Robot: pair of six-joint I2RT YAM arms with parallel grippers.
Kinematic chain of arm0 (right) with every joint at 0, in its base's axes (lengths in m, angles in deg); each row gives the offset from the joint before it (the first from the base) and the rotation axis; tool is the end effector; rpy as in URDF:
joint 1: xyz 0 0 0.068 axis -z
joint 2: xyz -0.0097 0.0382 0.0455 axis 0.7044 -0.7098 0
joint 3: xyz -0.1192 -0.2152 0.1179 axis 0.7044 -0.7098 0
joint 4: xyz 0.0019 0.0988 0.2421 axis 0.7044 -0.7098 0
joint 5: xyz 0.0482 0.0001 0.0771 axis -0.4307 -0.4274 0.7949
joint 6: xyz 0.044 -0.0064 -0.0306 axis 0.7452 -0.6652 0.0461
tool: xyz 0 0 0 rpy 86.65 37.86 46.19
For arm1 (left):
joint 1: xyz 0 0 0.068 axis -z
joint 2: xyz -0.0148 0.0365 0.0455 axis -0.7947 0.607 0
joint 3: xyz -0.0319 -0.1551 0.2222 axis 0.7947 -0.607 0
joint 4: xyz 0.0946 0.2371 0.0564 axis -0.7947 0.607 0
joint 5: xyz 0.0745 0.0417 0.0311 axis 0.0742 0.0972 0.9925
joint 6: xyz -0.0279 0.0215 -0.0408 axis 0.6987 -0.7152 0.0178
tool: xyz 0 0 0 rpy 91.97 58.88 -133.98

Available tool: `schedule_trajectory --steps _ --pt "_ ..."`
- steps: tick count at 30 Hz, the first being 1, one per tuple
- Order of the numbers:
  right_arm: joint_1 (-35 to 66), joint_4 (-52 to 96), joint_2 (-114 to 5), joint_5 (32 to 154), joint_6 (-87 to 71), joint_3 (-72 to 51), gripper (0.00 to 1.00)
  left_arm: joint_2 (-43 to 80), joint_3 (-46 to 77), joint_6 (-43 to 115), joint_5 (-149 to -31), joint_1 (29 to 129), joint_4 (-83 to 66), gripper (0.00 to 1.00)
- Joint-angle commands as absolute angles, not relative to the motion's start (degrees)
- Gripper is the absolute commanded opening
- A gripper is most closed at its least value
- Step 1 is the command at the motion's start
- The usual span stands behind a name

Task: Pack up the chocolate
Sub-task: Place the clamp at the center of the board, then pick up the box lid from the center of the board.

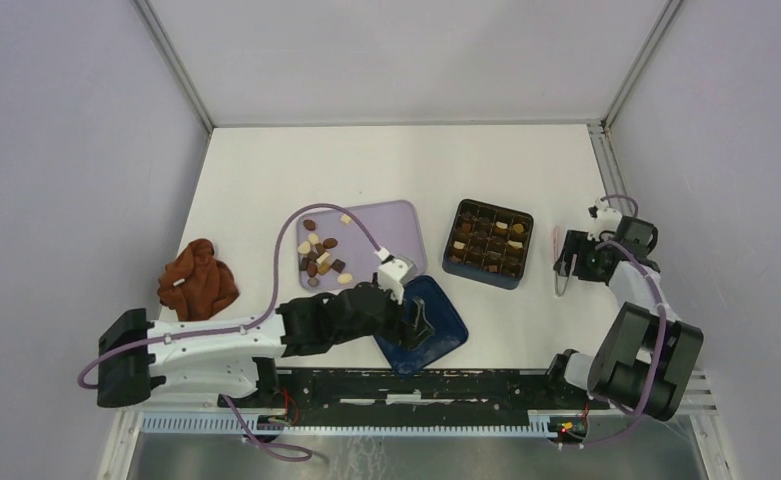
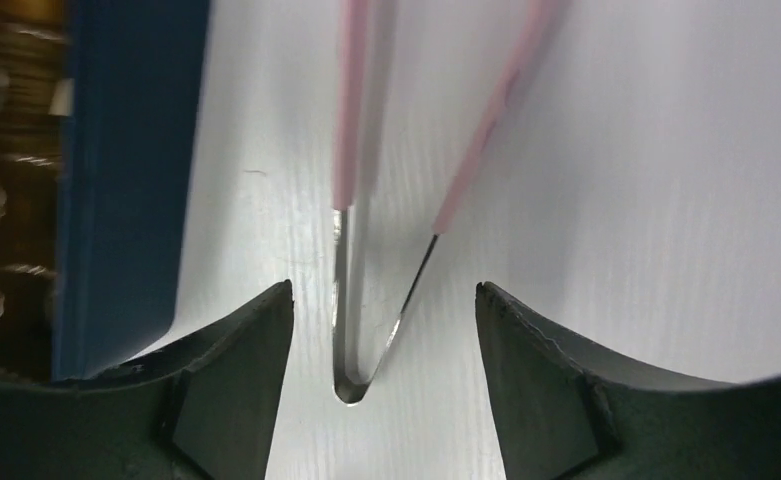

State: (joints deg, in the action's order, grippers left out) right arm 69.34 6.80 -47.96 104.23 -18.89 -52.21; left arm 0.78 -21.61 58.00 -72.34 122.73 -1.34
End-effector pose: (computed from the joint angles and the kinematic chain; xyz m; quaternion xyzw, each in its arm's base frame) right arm 0.2189 -0.0875 0.1659 0.1214 0.9371 0.0783 0.3176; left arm 0.0822 -0.2101 0.2448 0.2263 0.8252 -0.3611 0.3707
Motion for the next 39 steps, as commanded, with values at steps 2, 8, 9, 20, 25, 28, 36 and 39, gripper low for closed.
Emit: schedule_trajectory --steps 2,8,9,20,25,28,36,39 --pt "69.6 -3.6 -36.3 124.0 -47.2 -42.9 0.73 12.3 -11.6 50.9 -62.0 130.8 6.6 0.81" --pt "69.4 1.8 -24.8 157.7 -56.3 -51.1 0.89 31.4 2.3 51.6 -55.6 136.3 17.6 0.68" --pt "68.9 5.0 -24.1 159.7 -53.8 -52.8 0.9 34.2 4.6 52.0 -54.9 137.1 19.1 0.65" --pt "68.3 -8.9 -31.3 157.4 -61.6 -48.8 0.86 52.1 18.9 54.3 -55.6 139.8 28.2 0.47" --pt "68.3 -10.1 -31.7 157.6 -62.5 -48.5 0.85 54.1 20.2 54.6 -55.2 139.9 29.6 0.34" --pt "68.3 -9.5 -31.0 157.5 -62.3 -48.8 0.85 54.3 20.0 54.6 -55.3 139.9 29.9 0.29" --pt "68.3 -9.5 -30.6 157.7 -62.3 -49.1 0.85 55.5 19.2 53.8 -55.2 139.4 29.9 0.11" --pt "68.3 -9.9 -30.6 157.6 -62.6 -48.9 0.85 54.9 19.4 53.6 -54.9 139.4 30.1 0.02"
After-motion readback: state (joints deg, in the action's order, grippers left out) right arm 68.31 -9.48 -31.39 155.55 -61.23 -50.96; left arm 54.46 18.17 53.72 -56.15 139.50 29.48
